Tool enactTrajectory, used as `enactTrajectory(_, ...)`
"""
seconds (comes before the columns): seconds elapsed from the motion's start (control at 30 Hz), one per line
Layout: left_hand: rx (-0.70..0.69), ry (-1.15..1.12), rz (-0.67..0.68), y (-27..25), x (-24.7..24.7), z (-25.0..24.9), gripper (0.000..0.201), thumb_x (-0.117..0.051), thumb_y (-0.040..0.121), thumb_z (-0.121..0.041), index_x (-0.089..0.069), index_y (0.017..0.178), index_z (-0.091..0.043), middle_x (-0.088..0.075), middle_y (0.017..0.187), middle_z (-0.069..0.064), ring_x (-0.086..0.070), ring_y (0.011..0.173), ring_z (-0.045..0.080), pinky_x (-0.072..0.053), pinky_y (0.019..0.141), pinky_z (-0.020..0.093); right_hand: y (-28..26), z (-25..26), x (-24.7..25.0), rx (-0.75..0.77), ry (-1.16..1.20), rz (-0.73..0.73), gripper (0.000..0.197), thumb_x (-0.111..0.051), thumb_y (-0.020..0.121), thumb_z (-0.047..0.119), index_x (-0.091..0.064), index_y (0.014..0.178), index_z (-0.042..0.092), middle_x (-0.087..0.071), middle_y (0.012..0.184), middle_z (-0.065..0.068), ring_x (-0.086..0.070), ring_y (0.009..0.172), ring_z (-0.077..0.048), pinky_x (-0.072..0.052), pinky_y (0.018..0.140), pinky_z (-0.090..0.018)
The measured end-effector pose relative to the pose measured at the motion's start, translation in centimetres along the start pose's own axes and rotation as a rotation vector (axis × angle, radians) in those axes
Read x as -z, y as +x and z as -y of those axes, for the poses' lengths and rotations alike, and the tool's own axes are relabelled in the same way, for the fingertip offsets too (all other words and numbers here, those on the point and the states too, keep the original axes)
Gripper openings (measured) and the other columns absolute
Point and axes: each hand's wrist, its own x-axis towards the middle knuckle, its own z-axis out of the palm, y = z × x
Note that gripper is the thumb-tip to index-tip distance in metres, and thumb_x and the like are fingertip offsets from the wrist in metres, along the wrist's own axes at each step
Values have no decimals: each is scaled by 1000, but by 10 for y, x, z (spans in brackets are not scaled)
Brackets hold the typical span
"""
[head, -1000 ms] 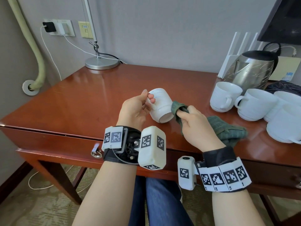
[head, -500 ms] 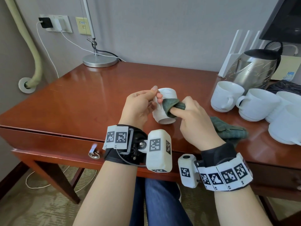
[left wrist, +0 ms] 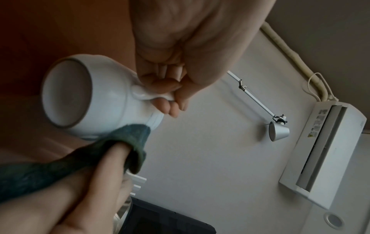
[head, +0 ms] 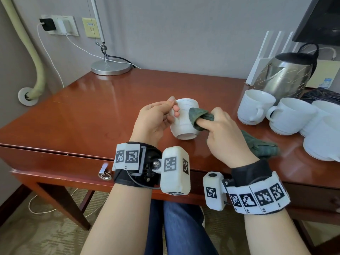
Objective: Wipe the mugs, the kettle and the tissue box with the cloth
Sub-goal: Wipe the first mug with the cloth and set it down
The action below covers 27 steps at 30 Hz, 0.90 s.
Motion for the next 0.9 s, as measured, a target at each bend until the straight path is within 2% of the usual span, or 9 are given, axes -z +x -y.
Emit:
enactTrajectory(0.07, -3, -8, -3, 0, 1, 0, 14, -61, 96, -10, -64, 89, 1, -61, 61, 2, -54, 53, 10, -39, 46, 14, -6, -4, 2, -23, -6, -4, 48, -34, 69, -7, -72, 92, 11, -33, 79, -4, -35, 70, -23, -25, 56, -32)
enactTrajectory(0.17, -7, -11, -5, 1, 0, 1, 14, -61, 96, -10, -65, 89, 2, -61, 61, 3, -55, 53, 10, -39, 45, 14, -12, 2, 6, 19, -3, 20, 46, -35, 70, -7, -72, 89, 13, -32, 79, -3, -35, 70, -22, -23, 57, -30)
enactTrajectory(0.33, -24, 49, 19, 1, -3, 3, 20, -60, 96, -11, -65, 79, -2, -62, 60, 2, -54, 54, 10, -39, 47, 14, 2, 12, 5, 94, 17, 65, 50, -22, 77, 10, -71, 88, 16, -33, 79, -3, -34, 70, -22, -23, 57, -31)
enactTrajectory(0.43, -17, 39, 44, 0, -2, 1, 21, -59, 97, -9, -65, 78, -1, -61, 58, 2, -53, 53, 9, -39, 46, 14, 10, 2, 7, 34, -22, 67, 46, -31, 76, 2, -71, 96, 14, -32, 80, -4, -36, 71, -25, -24, 57, -32)
enactTrajectory(0.53, -24, 62, 65, -1, -2, 1, 23, -59, 97, -10, -65, 77, -1, -60, 58, 2, -52, 52, 9, -38, 46, 14, 6, -4, 11, 37, -17, 90, 45, -40, 72, -10, -71, 94, 13, -32, 79, -4, -37, 70, -25, -24, 56, -33)
enactTrajectory(0.73, -29, 80, 106, 0, -4, 1, 24, -57, 97, -8, -65, 77, -1, -60, 57, 3, -52, 52, 9, -38, 46, 14, 9, 8, 20, 41, -14, 188, 48, -36, 77, -2, -75, 97, 18, -41, 82, -8, -40, 76, -27, -25, 61, -33)
enactTrajectory(0.8, -35, 103, 126, -1, -7, 0, 23, -55, 98, -6, -65, 78, -1, -60, 57, 3, -52, 51, 9, -37, 46, 14, 18, 9, 23, 33, -65, 212, 46, -41, 83, -5, -72, 105, 20, -37, 84, -6, -35, 79, -24, -22, 64, -33)
enactTrajectory(0.9, -42, 128, 150, -2, -9, 0, 23, -55, 98, -7, -65, 78, -1, -59, 57, 4, -51, 50, 8, -37, 46, 14, 23, 7, 25, -5, -116, 195, 48, -45, 82, -9, -68, 113, 19, -32, 85, -4, -31, 78, -22, -21, 64, -34)
